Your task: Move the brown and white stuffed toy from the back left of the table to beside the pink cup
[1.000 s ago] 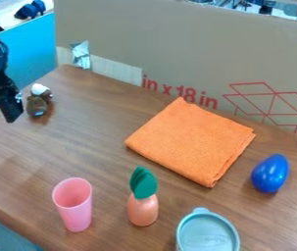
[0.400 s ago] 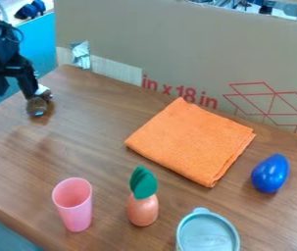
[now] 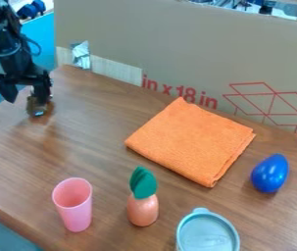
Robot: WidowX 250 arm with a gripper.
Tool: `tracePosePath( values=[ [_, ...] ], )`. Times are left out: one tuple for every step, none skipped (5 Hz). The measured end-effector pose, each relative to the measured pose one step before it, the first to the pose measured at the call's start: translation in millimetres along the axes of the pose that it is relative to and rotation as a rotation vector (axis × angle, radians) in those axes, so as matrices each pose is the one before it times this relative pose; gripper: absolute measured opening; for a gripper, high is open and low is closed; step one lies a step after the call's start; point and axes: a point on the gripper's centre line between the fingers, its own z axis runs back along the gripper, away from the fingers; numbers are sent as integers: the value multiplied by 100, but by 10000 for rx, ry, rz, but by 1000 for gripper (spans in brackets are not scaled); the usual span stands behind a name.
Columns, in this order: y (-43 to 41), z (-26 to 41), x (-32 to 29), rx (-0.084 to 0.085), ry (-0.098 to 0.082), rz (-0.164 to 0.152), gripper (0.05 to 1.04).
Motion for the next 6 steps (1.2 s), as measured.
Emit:
tracePosePath(
  values=[
    [-531,-1233,-116,-1,276,148,1004],
    [14,-1204,140,-19,137,132,943],
    [498,-301,165,55,-27,97,621],
    [388,127,-329,-185,-158,186,336],
    [-155,1542,-439,-406,-198,11,196],
    [-758,2700,37,-520,-579,-235,134]
  ],
)
